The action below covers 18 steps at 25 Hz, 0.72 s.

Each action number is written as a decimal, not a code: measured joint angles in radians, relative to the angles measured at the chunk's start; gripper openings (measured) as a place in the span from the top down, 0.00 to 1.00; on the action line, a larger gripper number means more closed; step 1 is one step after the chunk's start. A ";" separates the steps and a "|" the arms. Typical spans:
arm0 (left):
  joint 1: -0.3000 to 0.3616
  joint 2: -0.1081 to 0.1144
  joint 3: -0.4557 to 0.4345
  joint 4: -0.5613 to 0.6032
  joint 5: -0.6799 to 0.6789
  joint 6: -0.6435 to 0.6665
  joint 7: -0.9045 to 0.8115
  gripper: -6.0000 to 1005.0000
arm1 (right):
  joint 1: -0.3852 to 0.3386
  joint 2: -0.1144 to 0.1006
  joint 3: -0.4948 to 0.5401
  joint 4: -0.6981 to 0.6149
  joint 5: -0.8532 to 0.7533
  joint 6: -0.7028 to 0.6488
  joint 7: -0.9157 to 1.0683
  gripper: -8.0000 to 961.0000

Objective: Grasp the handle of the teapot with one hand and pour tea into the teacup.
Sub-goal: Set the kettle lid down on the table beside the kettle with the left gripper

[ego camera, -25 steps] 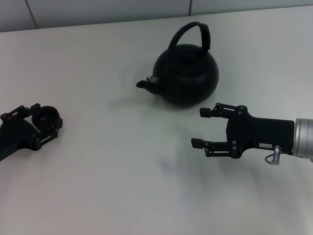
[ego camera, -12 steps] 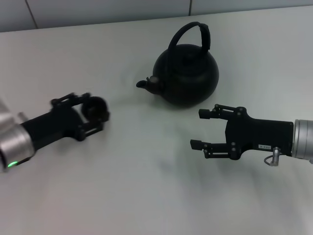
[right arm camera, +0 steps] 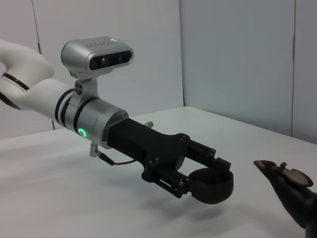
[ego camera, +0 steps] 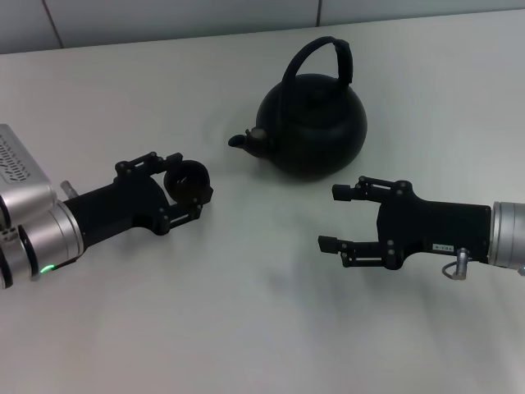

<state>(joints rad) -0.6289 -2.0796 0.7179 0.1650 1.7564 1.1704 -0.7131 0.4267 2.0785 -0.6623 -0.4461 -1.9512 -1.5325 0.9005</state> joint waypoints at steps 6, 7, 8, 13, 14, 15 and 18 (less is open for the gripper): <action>-0.001 0.000 0.000 -0.021 0.000 -0.031 0.016 0.31 | 0.002 0.000 -0.002 -0.001 0.000 0.000 0.000 0.17; -0.001 0.000 0.000 -0.021 0.000 -0.031 0.016 0.31 | 0.003 0.000 -0.002 -0.002 0.000 0.000 0.000 0.17; -0.001 0.000 0.000 -0.021 0.000 -0.031 0.016 0.31 | 0.003 0.000 -0.002 -0.002 0.000 0.000 0.000 0.17; -0.012 0.000 -0.007 -0.054 0.000 -0.073 0.051 0.31 | 0.004 0.000 -0.002 -0.003 0.000 0.000 0.000 0.17; -0.012 0.000 -0.007 -0.054 0.000 -0.073 0.051 0.31 | 0.004 0.000 -0.002 -0.003 0.000 0.000 0.000 0.17; -0.014 0.000 -0.009 -0.062 0.000 -0.078 0.057 0.31 | 0.005 0.000 -0.002 -0.003 0.000 0.000 0.000 0.17; -0.014 0.000 -0.010 -0.063 -0.001 -0.072 0.065 0.31 | 0.004 0.000 -0.002 -0.003 0.000 0.000 0.000 0.18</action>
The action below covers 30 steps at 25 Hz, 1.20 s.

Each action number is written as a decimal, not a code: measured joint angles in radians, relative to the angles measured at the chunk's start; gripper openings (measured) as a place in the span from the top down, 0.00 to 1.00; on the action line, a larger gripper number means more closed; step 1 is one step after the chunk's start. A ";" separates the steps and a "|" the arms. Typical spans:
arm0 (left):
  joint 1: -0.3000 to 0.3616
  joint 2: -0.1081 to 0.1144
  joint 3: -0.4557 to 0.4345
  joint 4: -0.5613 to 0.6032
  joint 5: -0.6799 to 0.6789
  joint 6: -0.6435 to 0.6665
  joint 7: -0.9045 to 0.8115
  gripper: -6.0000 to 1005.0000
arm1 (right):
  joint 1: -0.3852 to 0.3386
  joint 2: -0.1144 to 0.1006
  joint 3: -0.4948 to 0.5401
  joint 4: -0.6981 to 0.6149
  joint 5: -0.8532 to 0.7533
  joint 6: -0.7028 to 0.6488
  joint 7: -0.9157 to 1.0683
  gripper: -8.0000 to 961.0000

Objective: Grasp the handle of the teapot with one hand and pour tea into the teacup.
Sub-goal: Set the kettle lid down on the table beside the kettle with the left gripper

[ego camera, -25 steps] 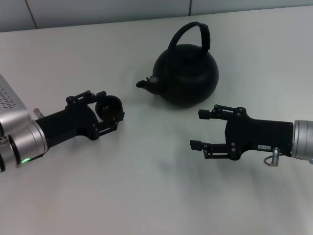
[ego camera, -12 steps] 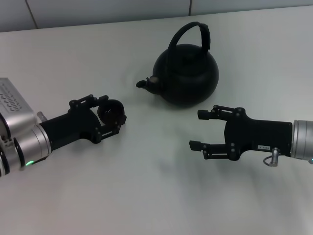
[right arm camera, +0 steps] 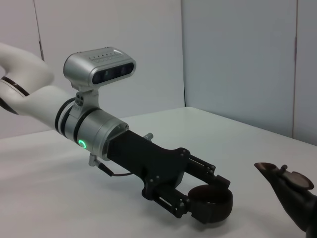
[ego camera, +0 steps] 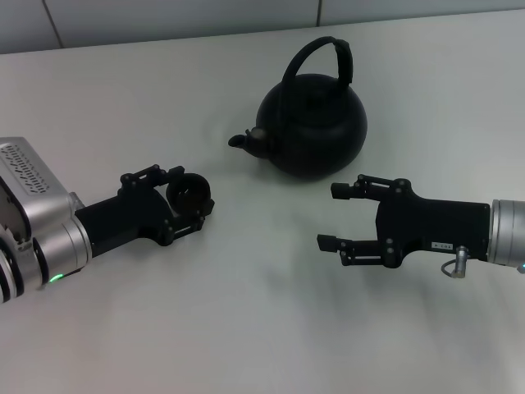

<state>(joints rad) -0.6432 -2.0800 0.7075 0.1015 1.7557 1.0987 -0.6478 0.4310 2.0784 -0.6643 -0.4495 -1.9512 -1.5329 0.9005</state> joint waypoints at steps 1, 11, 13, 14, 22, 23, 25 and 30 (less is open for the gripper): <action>-0.001 0.000 0.000 -0.001 0.000 0.000 0.001 0.31 | 0.000 0.000 0.000 0.000 0.000 -0.001 0.000 0.18; -0.002 0.000 -0.001 -0.009 -0.001 -0.006 0.003 0.31 | 0.000 -0.001 0.002 -0.001 0.000 -0.010 0.000 0.18; -0.003 0.000 -0.001 -0.009 -0.001 -0.006 0.003 0.29 | 0.000 -0.002 0.002 -0.002 0.000 -0.010 0.000 0.19; -0.003 0.000 -0.001 -0.009 -0.001 -0.006 0.003 0.27 | 0.000 -0.002 0.002 -0.002 0.000 -0.010 0.000 0.19; 0.005 0.000 -0.002 -0.002 -0.001 0.044 0.003 0.20 | 0.000 -0.002 0.003 -0.002 0.000 -0.010 0.000 0.19; 0.011 0.002 -0.006 0.007 -0.001 0.077 0.002 0.20 | 0.000 -0.002 0.003 -0.002 0.000 -0.010 0.000 0.19; 0.032 0.006 -0.015 0.032 -0.001 0.146 -0.006 0.20 | 0.000 -0.002 0.003 -0.002 0.000 -0.010 0.000 0.20; 0.127 0.012 -0.059 0.160 -0.002 0.303 -0.057 0.20 | 0.000 -0.002 0.004 -0.001 0.000 -0.011 0.000 0.20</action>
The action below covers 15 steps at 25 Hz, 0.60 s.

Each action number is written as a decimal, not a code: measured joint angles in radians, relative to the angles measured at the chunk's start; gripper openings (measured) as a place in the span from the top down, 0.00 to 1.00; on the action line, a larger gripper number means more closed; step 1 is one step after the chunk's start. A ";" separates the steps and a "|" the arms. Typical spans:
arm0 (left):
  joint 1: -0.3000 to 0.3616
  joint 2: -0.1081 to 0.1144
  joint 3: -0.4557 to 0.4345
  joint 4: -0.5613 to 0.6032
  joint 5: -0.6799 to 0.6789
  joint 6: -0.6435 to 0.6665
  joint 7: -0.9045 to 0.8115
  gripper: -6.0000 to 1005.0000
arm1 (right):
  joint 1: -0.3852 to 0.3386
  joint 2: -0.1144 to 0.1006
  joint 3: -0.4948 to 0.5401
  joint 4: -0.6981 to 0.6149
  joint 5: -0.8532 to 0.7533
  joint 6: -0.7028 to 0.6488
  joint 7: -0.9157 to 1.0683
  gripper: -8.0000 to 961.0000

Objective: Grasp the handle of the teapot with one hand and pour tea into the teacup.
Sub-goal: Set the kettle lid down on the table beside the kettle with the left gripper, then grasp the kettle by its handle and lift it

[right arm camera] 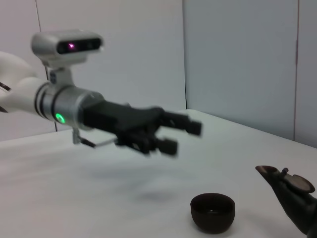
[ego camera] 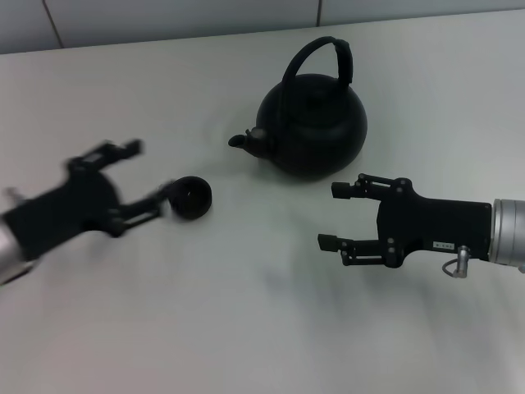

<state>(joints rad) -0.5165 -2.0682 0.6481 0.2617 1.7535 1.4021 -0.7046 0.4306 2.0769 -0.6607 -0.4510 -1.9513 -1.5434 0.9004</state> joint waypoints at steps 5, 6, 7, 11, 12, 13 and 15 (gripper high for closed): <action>0.144 0.033 -0.025 0.158 0.002 0.222 -0.088 0.20 | -0.005 0.000 0.008 0.000 0.000 0.000 0.000 0.20; 0.189 0.056 -0.023 0.180 0.007 0.294 -0.106 0.20 | -0.005 0.000 0.008 0.000 0.000 0.000 0.000 0.20; 0.201 0.065 -0.022 0.183 0.008 0.317 -0.112 0.20 | -0.005 0.000 0.008 0.000 0.000 0.000 0.000 0.20; 0.275 0.112 -0.028 0.189 0.010 0.421 -0.138 0.20 | -0.008 0.001 0.009 0.000 0.000 0.000 0.000 0.21; 0.282 0.115 -0.029 0.192 0.009 0.425 -0.138 0.20 | -0.008 0.001 0.009 0.000 0.000 0.000 0.000 0.21; 0.290 0.117 -0.031 0.196 0.007 0.430 -0.137 0.20 | -0.008 0.001 0.009 0.000 0.000 0.000 0.000 0.21; 0.300 0.119 -0.031 0.209 0.007 0.428 -0.136 0.20 | -0.008 0.001 0.009 0.000 0.000 0.000 0.000 0.21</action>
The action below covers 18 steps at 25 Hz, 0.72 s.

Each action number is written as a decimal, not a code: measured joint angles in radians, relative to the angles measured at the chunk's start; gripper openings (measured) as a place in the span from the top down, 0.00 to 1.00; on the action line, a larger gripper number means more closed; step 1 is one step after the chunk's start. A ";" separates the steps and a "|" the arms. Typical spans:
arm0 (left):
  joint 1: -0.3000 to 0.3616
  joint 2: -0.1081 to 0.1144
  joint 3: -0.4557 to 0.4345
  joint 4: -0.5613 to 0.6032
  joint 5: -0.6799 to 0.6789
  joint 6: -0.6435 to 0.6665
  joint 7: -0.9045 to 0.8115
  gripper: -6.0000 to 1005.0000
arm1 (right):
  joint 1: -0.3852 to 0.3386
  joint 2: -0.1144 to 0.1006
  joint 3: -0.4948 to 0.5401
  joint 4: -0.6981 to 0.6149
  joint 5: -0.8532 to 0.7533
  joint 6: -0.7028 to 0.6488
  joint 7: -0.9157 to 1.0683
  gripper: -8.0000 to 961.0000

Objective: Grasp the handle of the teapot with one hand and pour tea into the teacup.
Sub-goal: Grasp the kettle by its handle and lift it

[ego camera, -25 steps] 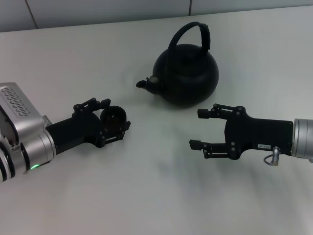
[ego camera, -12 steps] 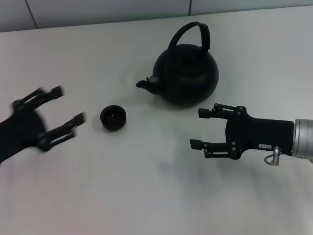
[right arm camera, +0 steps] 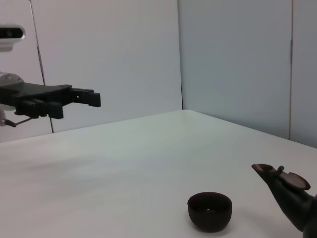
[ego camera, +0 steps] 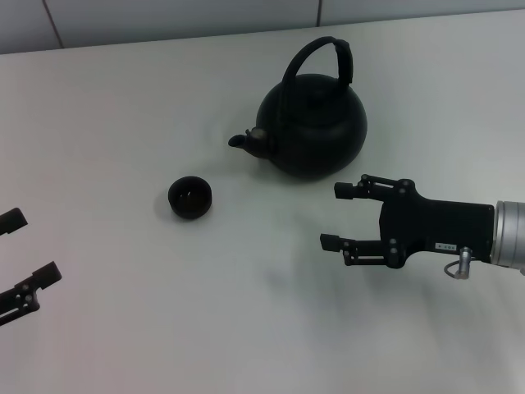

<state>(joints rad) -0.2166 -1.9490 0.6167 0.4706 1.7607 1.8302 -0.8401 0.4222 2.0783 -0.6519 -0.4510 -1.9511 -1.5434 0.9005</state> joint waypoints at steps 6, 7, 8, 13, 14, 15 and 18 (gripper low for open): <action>0.006 -0.005 0.009 0.028 0.043 -0.113 0.015 0.20 | 0.000 0.000 0.000 0.000 0.001 -0.001 0.000 0.21; 0.006 -0.006 0.010 0.031 0.066 -0.136 0.018 0.20 | 0.000 0.000 0.000 0.000 0.001 0.000 0.000 0.22; 0.004 -0.007 0.010 0.032 0.090 -0.153 0.022 0.20 | 0.000 0.000 0.001 0.000 0.001 0.000 0.000 0.22; -0.002 -0.015 0.005 0.048 0.155 -0.188 0.026 0.20 | -0.001 -0.001 0.003 -0.001 0.002 0.000 0.000 0.22; 0.000 -0.017 0.003 0.054 0.158 -0.189 0.026 0.20 | -0.001 -0.001 0.004 -0.001 0.002 0.000 0.000 0.22; 0.002 -0.018 0.001 0.058 0.159 -0.191 0.026 0.20 | -0.002 -0.001 0.004 -0.001 0.002 0.000 0.000 0.22; 0.004 -0.019 -0.001 0.058 0.156 -0.192 0.026 0.20 | -0.008 -0.001 0.022 -0.001 0.003 -0.012 -0.013 0.22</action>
<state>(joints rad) -0.2128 -1.9681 0.6162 0.5288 1.9167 1.6384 -0.8145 0.4146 2.0775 -0.6301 -0.4522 -1.9477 -1.5550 0.8875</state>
